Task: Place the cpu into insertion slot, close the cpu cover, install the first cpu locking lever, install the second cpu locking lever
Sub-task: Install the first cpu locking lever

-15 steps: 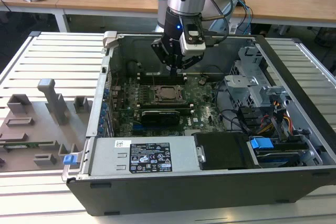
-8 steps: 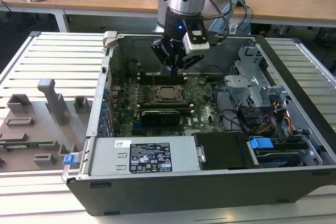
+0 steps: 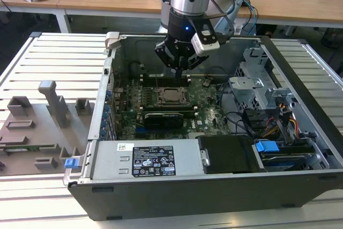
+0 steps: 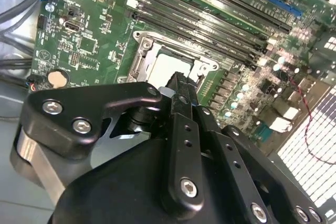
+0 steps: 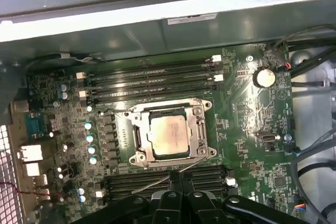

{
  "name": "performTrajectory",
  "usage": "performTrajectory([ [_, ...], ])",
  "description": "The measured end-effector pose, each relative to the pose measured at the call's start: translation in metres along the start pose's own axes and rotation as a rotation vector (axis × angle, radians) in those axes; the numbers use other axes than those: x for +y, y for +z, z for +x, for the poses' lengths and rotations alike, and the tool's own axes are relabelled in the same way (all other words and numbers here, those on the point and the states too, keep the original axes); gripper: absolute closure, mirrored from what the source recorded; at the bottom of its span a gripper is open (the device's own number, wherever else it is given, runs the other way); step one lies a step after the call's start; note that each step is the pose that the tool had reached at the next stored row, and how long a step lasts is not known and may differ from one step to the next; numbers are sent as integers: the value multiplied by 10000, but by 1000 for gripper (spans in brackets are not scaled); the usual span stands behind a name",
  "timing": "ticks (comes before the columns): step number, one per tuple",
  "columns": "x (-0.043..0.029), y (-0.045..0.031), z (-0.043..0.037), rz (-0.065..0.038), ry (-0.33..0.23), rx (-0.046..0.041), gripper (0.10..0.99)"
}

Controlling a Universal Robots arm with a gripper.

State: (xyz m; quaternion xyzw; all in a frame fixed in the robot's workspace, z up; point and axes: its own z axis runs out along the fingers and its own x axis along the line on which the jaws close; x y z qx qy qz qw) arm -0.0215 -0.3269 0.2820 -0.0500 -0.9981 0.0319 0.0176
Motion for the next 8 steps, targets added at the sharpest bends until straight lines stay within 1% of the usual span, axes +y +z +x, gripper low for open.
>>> performTrajectory([
  [4, 0, 0, 0, 13, -399, -26, 980],
  [5, 0, 0, 0, -2, -498, -31, 980],
  [6, 0, 0, 0, -111, -566, -28, 980],
  [7, 0, 0, 0, -284, -592, -17, 980],
  [8, 0, 0, 0, -484, -602, -2, 980],
])
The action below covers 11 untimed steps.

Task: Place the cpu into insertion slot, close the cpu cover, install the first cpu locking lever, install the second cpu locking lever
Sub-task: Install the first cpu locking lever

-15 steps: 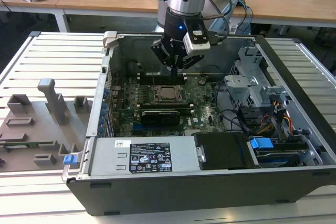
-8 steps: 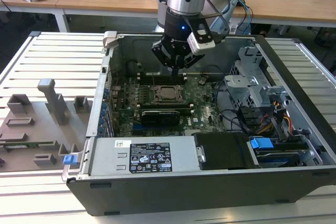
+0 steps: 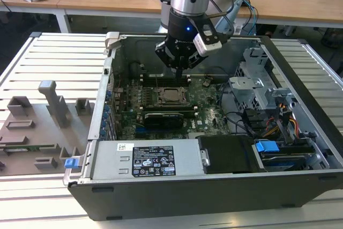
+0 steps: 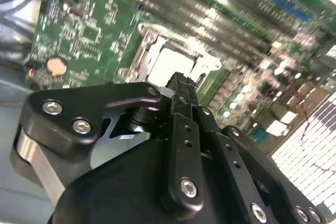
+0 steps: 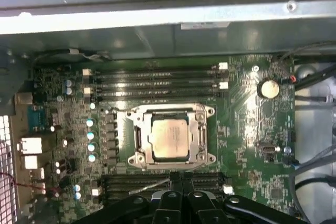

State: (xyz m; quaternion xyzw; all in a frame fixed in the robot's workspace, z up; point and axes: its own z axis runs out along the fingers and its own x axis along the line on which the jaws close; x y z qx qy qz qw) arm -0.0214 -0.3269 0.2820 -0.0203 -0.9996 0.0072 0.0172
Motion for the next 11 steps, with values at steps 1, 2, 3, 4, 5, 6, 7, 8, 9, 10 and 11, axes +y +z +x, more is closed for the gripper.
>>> performTrajectory([
  [1, 0, 0, 0, -206, -6, 8, 980],
  [2, 0, 1, 0, -485, -15, 18, 980],
  [3, 0, 0, 0, -663, -22, 27, 980],
  [4, 0, 0, 0, -869, -33, 36, 980],
  [5, 0, 0, 0, -1049, -47, 42, 980],
  [6, 0, 1, 0, -1209, -84, 49, 980],
  [7, 0, 1, 0, -1338, -170, 59, 980],
  [8, 0, 0, 0, -1404, -287, 67, 980],
  [9, 0, 0, 0, -1449, -429, 77, 980],
  [10, 1, 0, 0, -1465, -503, 81, 980],
  [11, 1, 0, 0, -1466, -509, 82, 980],
])
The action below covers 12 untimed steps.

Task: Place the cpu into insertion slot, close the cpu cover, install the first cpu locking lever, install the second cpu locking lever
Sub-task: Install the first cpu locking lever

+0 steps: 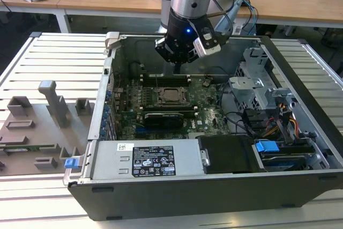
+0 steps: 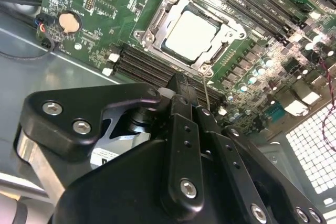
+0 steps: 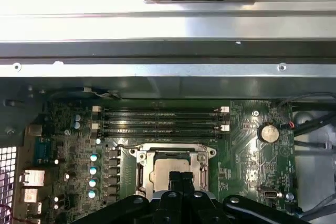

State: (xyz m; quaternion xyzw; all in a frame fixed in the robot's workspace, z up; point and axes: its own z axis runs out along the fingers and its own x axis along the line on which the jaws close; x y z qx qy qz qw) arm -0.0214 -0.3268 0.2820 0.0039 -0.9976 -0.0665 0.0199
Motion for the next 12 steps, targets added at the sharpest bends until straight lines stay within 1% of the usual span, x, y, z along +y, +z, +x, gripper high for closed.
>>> performTrajectory([
  [5, -1, -4, 0, 2, -4, 2, 980],
  [6, 1, -17, 1, 2, -4, 1, 980],
  [8, 10, -80, 3, 0, -4, 0, 980],
  [9, 12, -94, 4, 0, -4, 0, 980],
  [12, 13, -96, 4, -1, -4, 0, 980],
])
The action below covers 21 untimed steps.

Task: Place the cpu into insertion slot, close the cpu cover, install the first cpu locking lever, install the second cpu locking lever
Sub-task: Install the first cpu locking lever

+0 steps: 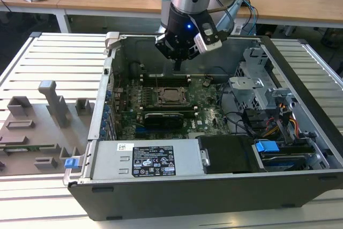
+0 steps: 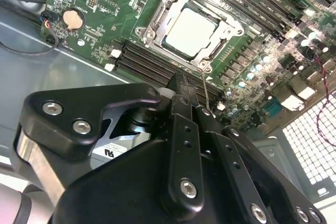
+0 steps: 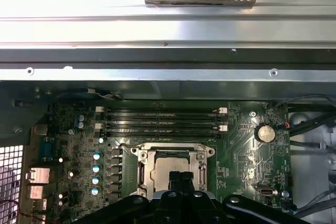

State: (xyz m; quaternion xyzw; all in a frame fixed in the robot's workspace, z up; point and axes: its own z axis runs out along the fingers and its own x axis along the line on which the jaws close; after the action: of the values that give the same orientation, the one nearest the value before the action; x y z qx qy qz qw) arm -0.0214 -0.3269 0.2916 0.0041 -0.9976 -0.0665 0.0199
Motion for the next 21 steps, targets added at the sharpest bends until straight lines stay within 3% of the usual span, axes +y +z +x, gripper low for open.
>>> performTrajectory([
  [4, 0, -1, 13, 1, -1, 1, 980],
  [21, 2, 14, 385, 1, -1, -1, 980],
])
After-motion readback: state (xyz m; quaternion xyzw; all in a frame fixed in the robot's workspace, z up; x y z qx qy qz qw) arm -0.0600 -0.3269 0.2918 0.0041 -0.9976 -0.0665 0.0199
